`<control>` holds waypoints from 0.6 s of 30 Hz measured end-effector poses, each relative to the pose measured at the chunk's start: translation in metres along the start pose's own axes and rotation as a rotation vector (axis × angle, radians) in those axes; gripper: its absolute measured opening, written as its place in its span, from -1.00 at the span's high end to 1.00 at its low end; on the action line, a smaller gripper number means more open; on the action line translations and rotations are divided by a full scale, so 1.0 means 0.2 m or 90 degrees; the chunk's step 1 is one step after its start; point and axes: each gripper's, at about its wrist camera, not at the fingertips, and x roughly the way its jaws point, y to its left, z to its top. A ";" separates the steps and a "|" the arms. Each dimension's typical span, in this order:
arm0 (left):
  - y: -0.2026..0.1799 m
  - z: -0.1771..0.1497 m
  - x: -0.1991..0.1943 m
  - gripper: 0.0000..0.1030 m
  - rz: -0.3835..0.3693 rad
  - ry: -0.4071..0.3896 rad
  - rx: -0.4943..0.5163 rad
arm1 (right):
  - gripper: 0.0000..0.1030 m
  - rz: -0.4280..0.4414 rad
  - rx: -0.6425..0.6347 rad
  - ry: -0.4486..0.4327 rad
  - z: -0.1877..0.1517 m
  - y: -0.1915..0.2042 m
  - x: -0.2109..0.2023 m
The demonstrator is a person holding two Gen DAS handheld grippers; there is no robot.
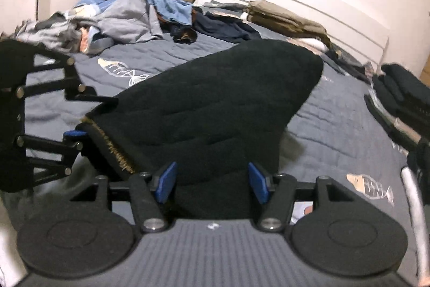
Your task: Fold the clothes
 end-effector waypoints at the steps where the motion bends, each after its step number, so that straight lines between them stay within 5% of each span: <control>1: 0.02 -0.01 -0.01 0.41 -0.006 0.000 -0.013 | -0.14 0.007 -0.016 -0.004 0.00 0.02 -0.01; 10: 0.12 0.01 -0.01 0.41 -0.036 0.003 -0.104 | -0.15 0.012 -0.150 -0.025 -0.04 0.14 -0.07; 15: 0.13 0.01 -0.02 0.41 -0.038 0.000 -0.116 | -0.13 -0.050 -0.206 -0.018 -0.09 0.18 -0.04; 16: 0.12 0.02 -0.02 0.41 -0.037 -0.001 -0.113 | -0.04 -0.065 -0.212 -0.016 -0.10 0.17 -0.03; 18: 0.11 0.02 -0.01 0.41 -0.033 -0.001 -0.104 | 0.45 -0.090 -0.207 -0.005 -0.11 0.14 -0.01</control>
